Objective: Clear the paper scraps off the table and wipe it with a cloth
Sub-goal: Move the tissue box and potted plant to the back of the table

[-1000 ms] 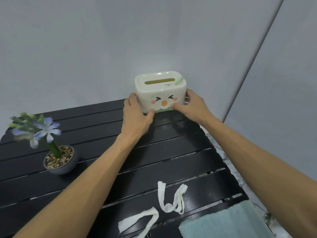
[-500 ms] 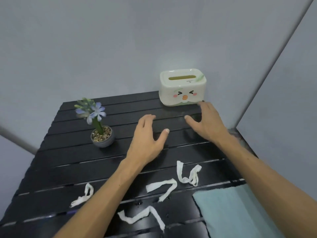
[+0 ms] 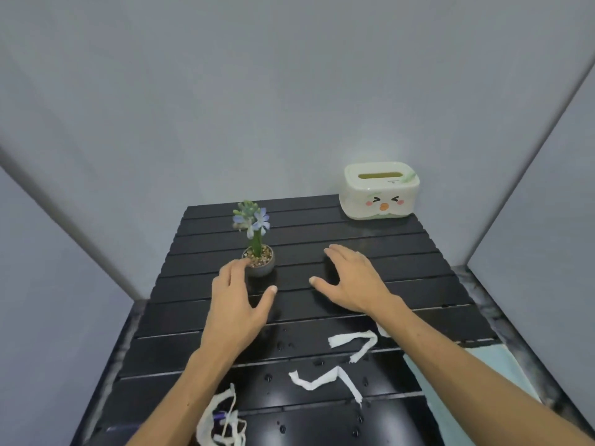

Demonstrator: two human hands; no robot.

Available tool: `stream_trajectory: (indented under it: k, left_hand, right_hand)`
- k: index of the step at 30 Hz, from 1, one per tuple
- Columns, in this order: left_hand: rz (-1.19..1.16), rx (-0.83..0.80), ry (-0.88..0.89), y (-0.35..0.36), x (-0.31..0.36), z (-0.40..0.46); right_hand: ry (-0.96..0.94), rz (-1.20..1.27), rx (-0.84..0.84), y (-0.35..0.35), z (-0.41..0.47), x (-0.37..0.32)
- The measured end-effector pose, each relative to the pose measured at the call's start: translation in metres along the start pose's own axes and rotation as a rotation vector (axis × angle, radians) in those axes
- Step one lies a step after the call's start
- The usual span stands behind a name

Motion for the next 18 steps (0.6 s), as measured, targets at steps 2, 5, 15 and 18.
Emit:
stream_trajectory:
  k: [2, 5, 15, 18]
  left_hand:
    - [-0.012, 0.001, -0.024, -0.003, -0.009, 0.005]
    - [-0.042, -0.02, -0.061, 0.001, -0.016, 0.014]
    - [-0.064, 0.001, -0.079, 0.02, -0.016, 0.039]
    - [-0.078, -0.007, -0.064, 0.031, -0.01, 0.051]
  right_hand:
    - [0.003, -0.041, -0.016, 0.004, 0.002, -0.003]
    - [0.009, -0.062, -0.024, 0.006, 0.002, -0.004]
    - [-0.001, -0.095, 0.008, 0.008, 0.002, -0.001]
    - [0.013, -0.095, 0.026, 0.009, 0.008, 0.008]
Point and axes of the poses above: each hand's wrist, its own z-axis towards the middle knuckle, its own y-axis out of the palm, x = y × z, the point moved 5 cm from there along z, towards the middle knuckle, and after that the axes turned 14 degrees about -z, right-handed, at the moved point
